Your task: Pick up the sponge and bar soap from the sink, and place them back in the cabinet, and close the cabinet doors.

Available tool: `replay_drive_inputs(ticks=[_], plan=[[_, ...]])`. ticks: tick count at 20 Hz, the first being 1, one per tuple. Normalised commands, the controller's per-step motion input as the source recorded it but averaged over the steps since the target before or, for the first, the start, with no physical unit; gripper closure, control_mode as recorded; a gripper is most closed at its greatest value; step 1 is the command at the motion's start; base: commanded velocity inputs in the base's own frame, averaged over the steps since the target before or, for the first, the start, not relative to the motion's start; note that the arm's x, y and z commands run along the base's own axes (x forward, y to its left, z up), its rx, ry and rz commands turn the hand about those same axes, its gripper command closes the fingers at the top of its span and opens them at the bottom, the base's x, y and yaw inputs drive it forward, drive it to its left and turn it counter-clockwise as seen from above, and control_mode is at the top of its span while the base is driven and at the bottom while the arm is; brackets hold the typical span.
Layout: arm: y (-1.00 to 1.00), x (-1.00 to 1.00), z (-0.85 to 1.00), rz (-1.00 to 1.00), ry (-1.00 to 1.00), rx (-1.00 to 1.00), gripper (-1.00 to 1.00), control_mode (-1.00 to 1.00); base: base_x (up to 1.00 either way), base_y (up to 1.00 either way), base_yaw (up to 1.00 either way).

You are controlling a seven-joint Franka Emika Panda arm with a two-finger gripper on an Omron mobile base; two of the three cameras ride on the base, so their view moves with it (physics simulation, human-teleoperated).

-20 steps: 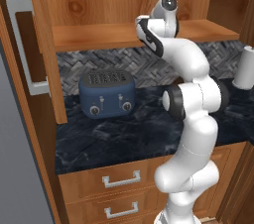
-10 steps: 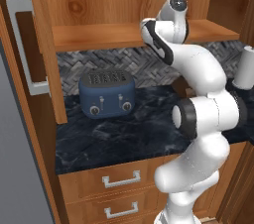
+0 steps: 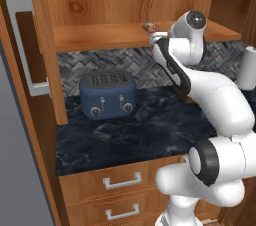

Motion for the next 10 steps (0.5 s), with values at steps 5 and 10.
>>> replay_drive_inputs(ticks=[5, 10], plan=[[-0.01, -1.0, 0.06, 0.0, 0.09, 0.0, -1.0, -1.0, 0.0, 0.0, 0.0], [0.0, -1.0, 0.31, 0.0, 0.31, 0.0, -1.0, -1.0, 0.0, 0.0, 0.0]])
